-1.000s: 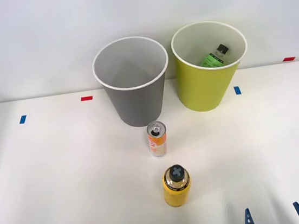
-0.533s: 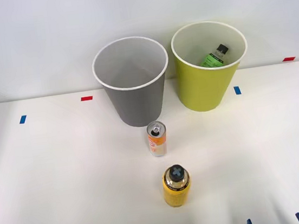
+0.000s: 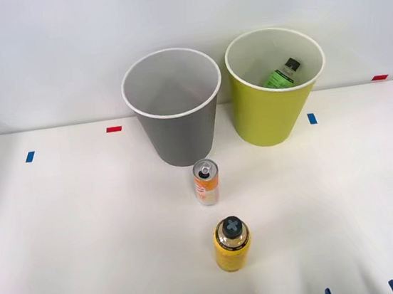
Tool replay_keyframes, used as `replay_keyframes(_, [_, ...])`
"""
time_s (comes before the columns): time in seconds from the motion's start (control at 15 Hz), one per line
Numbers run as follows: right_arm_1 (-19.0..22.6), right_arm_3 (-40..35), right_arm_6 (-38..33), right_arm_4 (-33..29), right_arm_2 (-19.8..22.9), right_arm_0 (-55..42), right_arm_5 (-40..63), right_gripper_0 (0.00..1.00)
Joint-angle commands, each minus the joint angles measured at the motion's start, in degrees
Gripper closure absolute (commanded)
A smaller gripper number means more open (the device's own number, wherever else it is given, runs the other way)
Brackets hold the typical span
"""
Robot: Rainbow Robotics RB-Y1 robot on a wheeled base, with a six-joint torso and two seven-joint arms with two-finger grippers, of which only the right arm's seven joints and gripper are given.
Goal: Put cans in the gray bin, plastic bottles in the light green bin
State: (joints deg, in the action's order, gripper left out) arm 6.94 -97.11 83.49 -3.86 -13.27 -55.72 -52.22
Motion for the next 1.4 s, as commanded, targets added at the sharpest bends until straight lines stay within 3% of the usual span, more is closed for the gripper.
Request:
replay_keyframes(0.07, [0.0,-0.01,0.0,-0.01,-0.01,0.0,0.02,0.0])
replay_keyframes(1.4, [0.0,-0.01,0.0,-0.01,-0.01,0.0,0.02,0.0])
